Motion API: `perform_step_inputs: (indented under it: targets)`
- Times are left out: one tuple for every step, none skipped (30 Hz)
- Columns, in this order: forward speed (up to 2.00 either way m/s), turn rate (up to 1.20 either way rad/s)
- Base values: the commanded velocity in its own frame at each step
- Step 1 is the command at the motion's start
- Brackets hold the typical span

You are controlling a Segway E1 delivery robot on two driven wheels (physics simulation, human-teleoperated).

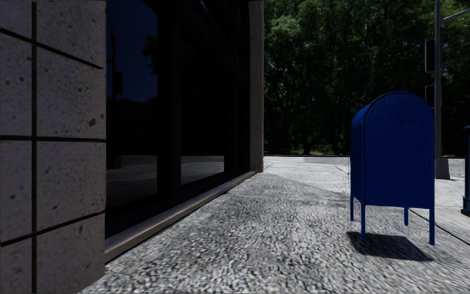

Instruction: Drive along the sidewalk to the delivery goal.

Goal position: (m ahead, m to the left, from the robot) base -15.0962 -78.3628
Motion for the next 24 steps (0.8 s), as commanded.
perform_step_inputs:
  targets:
    - [2.0,-0.46]
    - [2.0,-0.46]
    - [2.0,-0.46]
    - [2.0,-0.46]
    - [2.0,-0.46]
    - [2.0,-0.38]
    - [2.0,-0.32]
    - [2.0,-0.3]
    - [2.0,-0.3]
    - [2.0,-0.29]
    - [2.0,-0.29]
    - [2.0,-0.27]
    - [2.0,-0.27]
    - [2.0,-0.25]
    - [2.0,-0.24]
    - [2.0,-0.24]
    - [2.0,-0.24]
    - [2.0,-0.24]
    - [2.0,-0.24]
    - [2.0,-0.27]
    - [2.0,-0.35]
    - [2.0,-0.35]
    - [2.0,-0.36]
    - [2.0,-0.37]
